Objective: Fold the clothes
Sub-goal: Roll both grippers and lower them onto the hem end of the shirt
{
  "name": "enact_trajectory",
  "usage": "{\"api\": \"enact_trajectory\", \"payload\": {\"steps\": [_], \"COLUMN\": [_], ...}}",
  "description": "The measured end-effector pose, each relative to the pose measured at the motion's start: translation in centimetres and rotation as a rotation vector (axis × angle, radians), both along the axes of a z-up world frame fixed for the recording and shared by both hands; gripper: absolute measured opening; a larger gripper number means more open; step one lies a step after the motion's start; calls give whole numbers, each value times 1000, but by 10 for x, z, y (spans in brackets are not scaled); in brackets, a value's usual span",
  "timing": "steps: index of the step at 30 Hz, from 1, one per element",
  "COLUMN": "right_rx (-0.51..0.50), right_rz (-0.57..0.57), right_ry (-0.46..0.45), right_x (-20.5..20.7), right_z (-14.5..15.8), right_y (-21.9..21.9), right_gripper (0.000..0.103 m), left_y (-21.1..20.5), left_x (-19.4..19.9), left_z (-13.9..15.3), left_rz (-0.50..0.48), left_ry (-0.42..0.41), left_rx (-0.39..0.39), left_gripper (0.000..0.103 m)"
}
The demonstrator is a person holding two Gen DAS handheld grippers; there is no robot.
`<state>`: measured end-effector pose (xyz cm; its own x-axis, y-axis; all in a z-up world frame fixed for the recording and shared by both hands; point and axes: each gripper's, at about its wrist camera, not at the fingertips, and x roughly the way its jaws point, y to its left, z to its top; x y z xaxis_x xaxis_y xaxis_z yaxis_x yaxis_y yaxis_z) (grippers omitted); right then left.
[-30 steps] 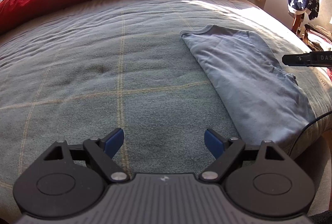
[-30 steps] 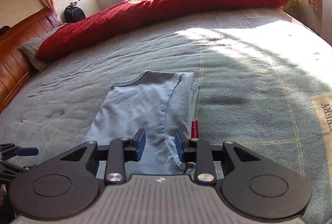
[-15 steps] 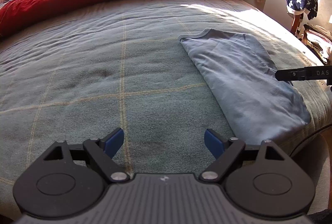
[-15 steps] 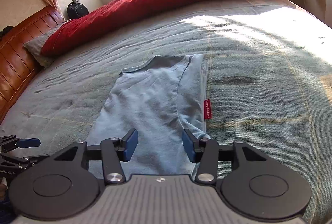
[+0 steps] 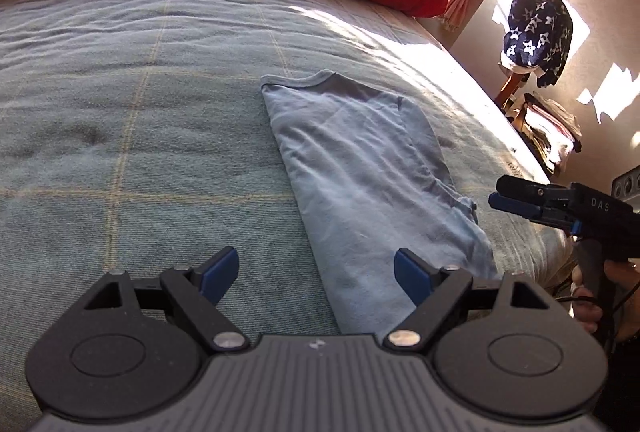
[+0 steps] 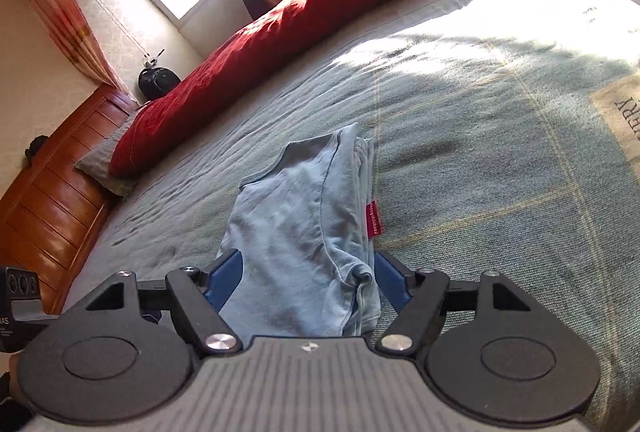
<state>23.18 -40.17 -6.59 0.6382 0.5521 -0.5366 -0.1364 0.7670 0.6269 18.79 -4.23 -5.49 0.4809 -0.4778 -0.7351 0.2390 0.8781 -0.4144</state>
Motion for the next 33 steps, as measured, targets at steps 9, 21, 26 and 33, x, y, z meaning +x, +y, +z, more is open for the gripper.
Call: {"api": "enact_trajectory", "payload": {"steps": [9,21,26,33], "right_rx": [241,267,285,273], "right_rz": [9,109,135,166], "right_ry": [168,202,216,198], "right_x": [18,83,112,90], "right_z": [-52,-54,-55,-54], "right_y": [-19,3,11,12], "right_gripper": [84,87,87,89], "left_y": [10,-2,-15,-13], "left_x": [31,93,111,99], "left_z": [-44,-63,-64,-63], "left_rz": [71,33,-19,-69], "left_ry": [183,271,279,284], "left_rx": [-267,-417,-408,-422], "left_gripper": [86,88,90,89]}}
